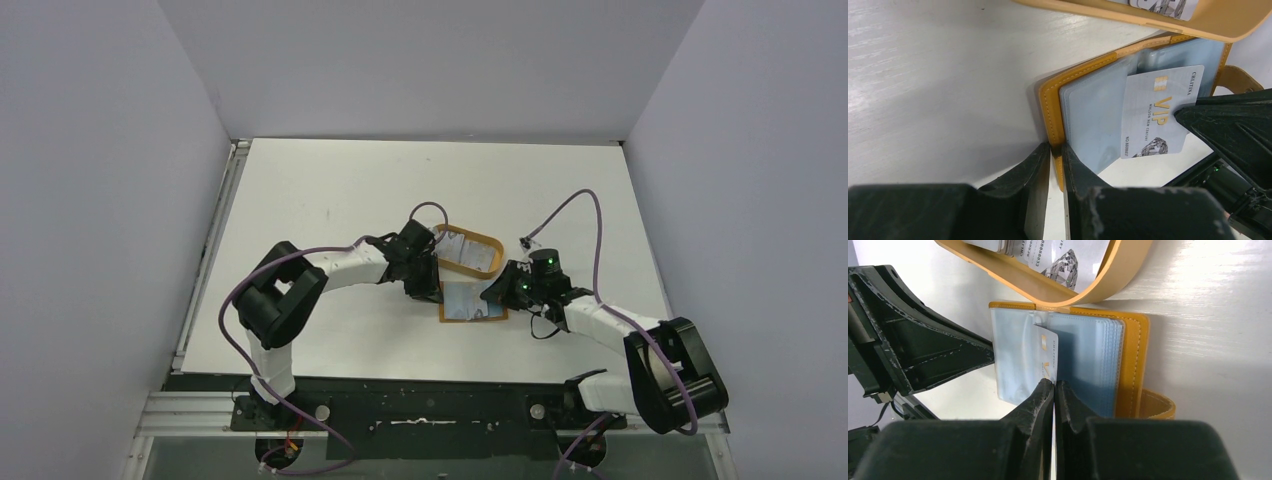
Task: Put the credit cards into the card holder
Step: Insert the credit card into the card holder.
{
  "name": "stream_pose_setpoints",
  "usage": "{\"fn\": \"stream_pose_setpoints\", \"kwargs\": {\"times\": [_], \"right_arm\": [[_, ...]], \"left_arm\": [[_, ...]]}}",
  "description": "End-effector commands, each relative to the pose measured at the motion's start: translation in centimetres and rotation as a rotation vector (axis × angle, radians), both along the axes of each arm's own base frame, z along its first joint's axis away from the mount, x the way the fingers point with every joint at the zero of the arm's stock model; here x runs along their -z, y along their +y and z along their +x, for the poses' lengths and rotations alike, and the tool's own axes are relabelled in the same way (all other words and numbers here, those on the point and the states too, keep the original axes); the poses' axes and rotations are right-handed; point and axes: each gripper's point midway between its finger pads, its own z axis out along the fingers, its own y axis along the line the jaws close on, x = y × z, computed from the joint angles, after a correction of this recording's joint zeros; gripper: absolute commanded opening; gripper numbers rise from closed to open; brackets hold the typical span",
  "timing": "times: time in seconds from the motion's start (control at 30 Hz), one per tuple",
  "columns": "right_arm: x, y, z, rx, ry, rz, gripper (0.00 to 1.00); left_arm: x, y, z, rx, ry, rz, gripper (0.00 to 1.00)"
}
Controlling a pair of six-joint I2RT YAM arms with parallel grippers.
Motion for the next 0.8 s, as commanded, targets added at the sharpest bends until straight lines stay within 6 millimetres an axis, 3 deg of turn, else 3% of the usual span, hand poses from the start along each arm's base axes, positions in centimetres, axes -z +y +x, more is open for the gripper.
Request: {"fn": "stream_pose_setpoints", "kwargs": {"times": [0.0,0.23,0.77], "right_arm": [[1.4,-1.8,0.1,0.012,-0.032,-0.111,0.0],[2.3,-2.0,-0.1,0.015,-0.022,-0.127,0.0],[2.2,0.2,0.2,0.044,-0.032,-0.054,0.0]], "left_arm": [[1.5,0.7,-0.1,0.008,0.017,0.054,0.13],[1.7,0.7,-0.1,0.005,0.02,0.061,0.1],[1.7,0.6,-0.2,0.012,0.026,0.06,0.07]]}}
